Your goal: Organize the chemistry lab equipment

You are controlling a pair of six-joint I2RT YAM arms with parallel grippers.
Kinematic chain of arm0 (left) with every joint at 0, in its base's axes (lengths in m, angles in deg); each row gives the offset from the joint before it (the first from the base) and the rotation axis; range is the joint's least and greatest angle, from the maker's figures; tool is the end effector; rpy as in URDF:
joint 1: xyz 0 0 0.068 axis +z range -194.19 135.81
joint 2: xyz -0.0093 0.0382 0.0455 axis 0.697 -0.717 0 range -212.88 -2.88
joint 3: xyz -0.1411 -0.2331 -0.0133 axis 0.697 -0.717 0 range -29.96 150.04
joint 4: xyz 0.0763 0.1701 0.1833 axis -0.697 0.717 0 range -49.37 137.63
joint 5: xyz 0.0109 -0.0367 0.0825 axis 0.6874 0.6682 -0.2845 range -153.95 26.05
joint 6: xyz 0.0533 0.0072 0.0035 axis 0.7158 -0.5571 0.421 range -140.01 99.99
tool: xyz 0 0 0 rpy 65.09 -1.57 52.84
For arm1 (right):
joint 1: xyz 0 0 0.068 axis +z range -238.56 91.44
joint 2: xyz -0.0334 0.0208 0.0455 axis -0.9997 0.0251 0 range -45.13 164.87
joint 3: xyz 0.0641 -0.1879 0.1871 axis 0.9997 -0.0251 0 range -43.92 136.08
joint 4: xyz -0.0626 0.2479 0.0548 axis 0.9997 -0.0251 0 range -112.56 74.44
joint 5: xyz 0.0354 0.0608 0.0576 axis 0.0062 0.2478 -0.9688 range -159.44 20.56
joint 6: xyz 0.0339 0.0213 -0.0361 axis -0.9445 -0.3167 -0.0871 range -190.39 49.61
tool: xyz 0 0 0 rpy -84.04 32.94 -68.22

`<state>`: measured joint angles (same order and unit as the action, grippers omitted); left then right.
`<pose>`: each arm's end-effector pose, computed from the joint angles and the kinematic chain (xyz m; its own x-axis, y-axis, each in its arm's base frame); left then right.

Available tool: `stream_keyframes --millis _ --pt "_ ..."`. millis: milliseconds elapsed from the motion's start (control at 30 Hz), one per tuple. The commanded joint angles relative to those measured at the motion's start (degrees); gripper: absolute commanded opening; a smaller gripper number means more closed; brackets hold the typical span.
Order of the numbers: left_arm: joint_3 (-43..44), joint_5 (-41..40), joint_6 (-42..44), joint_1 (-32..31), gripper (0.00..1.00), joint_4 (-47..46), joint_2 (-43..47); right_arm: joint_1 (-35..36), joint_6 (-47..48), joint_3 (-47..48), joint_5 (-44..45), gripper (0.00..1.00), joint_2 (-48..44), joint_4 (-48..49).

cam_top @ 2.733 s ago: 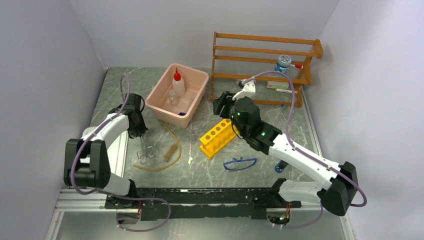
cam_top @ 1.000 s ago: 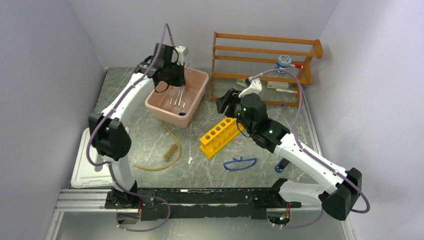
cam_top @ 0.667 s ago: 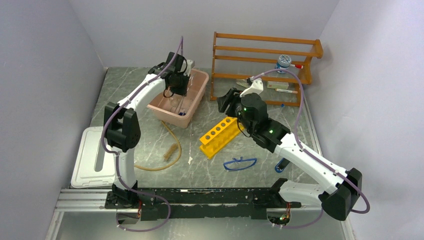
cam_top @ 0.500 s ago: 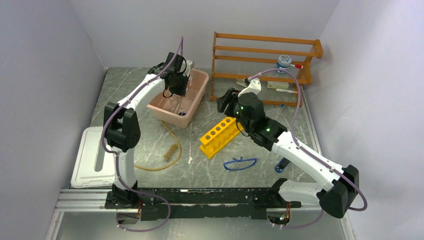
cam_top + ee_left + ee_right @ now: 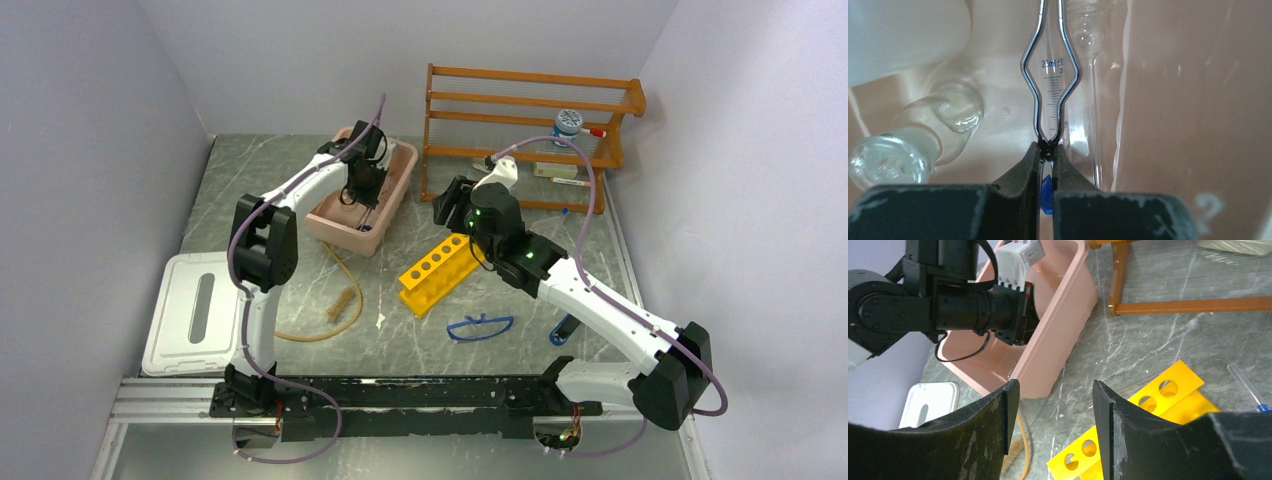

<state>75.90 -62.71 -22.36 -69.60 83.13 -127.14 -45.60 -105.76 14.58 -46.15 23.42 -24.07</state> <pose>0.4272 -0.2038 0.2156 -0.8066 0.3378 -0.4851 0.4058 0.9131 -0.0388 0.2118 0.1781 0.3416 -0.3936 0.3601 -0.8458 -0.1520 0.8820 0.4462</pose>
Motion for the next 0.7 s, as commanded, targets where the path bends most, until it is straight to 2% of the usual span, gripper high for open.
stream_keyframes --millis 0,167,333,533,667 --pt "4.33 -1.14 -1.01 -0.66 0.05 0.31 -2.12 -0.59 -0.56 1.62 0.25 0.59 -0.26 -0.39" --pt "5.23 -2.57 -2.24 -0.69 0.21 -0.22 -2.29 -0.63 -0.59 1.7 0.93 0.59 -0.89 -0.89" --pt "3.22 -1.78 -2.74 -0.69 0.37 -0.53 1.22 -0.61 -0.78 1.63 1.32 0.59 -1.52 -0.89" --pt "1.89 -0.11 -3.4 -0.69 0.42 -0.43 6.03 -0.64 -1.01 1.45 1.28 0.59 -2.01 -0.63" --pt "0.5 0.66 -4.09 -0.69 0.5 -0.24 11.45 -0.6 -1.54 0.95 1.23 0.59 -2.55 -0.94"
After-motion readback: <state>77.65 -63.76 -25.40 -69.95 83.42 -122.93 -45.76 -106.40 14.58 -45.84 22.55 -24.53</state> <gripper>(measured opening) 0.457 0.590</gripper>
